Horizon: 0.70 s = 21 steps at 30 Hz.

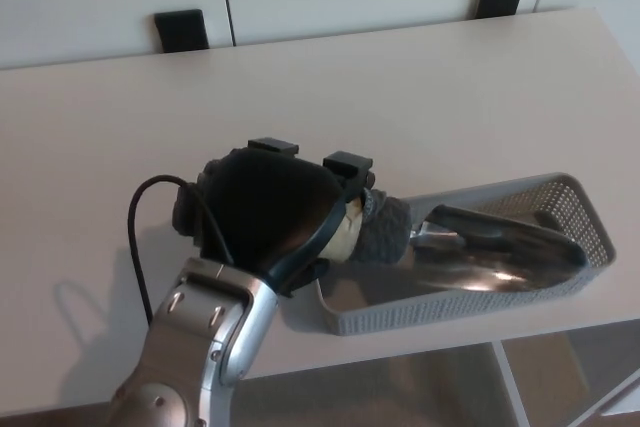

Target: The robot walks towards a desk on which a shovel is kept on the left hand side and a container is kept on the right hand side. The robot picks up the shovel using its left hand and places it in the container.

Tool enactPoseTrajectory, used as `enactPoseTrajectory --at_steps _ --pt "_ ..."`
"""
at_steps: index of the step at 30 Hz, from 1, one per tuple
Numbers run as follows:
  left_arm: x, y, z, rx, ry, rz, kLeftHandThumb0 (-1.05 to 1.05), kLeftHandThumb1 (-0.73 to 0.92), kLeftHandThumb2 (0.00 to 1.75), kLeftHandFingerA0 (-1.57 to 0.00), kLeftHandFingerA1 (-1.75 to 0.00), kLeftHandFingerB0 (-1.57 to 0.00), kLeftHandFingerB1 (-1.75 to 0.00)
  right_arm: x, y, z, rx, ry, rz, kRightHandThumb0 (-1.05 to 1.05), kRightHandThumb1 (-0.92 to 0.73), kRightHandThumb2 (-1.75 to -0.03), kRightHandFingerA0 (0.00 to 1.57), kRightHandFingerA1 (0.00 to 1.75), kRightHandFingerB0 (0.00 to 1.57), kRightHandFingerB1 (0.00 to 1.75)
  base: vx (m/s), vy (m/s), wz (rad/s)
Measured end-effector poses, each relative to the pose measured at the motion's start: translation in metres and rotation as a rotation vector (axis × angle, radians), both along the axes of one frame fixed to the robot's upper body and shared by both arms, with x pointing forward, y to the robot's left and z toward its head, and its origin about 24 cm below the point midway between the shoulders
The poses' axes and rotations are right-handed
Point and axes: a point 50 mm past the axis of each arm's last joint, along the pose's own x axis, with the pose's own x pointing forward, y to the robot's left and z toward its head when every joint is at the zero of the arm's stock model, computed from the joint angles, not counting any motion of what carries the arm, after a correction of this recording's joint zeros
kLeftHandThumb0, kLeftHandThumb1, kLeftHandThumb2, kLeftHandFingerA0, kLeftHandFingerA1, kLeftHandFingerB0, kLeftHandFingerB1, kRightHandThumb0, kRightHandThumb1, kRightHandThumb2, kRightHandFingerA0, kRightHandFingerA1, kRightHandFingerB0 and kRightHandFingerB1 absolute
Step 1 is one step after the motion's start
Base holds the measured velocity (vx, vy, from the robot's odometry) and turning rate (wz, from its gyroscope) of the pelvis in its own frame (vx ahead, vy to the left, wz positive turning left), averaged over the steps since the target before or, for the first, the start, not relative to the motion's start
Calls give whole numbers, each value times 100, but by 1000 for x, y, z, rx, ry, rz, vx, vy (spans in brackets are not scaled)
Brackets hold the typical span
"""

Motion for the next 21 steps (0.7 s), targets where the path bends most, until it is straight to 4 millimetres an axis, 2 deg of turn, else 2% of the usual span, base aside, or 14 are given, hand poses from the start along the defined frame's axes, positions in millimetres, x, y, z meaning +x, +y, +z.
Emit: enactPoseTrajectory --at_steps 2,4,8,11,14,15,17,18,19,20,21 --pt "0 -1 -1 17 14 4 -30 77 63 -104 -130 -80 -51 0 0 0 0 0 0 -30 -59 -57 77 52 49 47 0 0 0" --pt "0 -1 -2 13 33 7 -31 80 66 -95 -141 -76 -53 0 0 0 0 1 0 -31 -59 -57 76 51 49 47 0 0 0" --pt "2 -2 -4 -44 104 33 -33 80 67 -87 -149 -67 -53 0 0 0 0 1 0 -31 -60 -58 76 51 50 47 0 0 0" --pt "5 -2 -5 -64 153 48 -31 78 65 -89 -139 -61 -49 0 0 1 -1 2 -1 -30 -58 -57 78 52 49 47 0 0 0" --pt "8 -1 -4 -67 188 60 -32 80 65 -89 -138 -63 -49 0 0 1 -1 4 -2 -30 -58 -57 78 52 49 47 0 0 0" --pt "9 0 -4 -67 204 66 -30 65 105 -96 -106 -53 -64 0 0 0 -2 5 -2 -30 -59 -57 76 51 49 47 0 0 0" --pt "10 2 -4 -65 227 75 -30 65 105 -96 -106 -53 -64 0 0 0 -2 6 -3 -30 -59 -57 76 51 49 47 0 0 0" --pt "11 3 -4 -64 243 82 -32 82 65 -91 -127 -65 -49 0 0 0 -2 7 -2 -31 -59 -57 76 51 49 47 0 0 0" --pt "11 3 -5 -65 259 89 -30 81 65 -92 -131 -67 -52 0 0 0 -3 7 -2 -30 -58 -57 77 51 49 47 0 0 0" --pt "12 4 -5 -70 272 95 -30 83 64 -91 -94 -66 -51 0 0 0 -3 8 -2 -30 -58 -57 77 52 49 47 0 0 0" --pt "12 4 -5 -76 285 101 -31 84 64 -91 -73 -66 -52 0 0 0 -3 8 -2 -30 -58 -57 76 51 49 47 0 0 0"
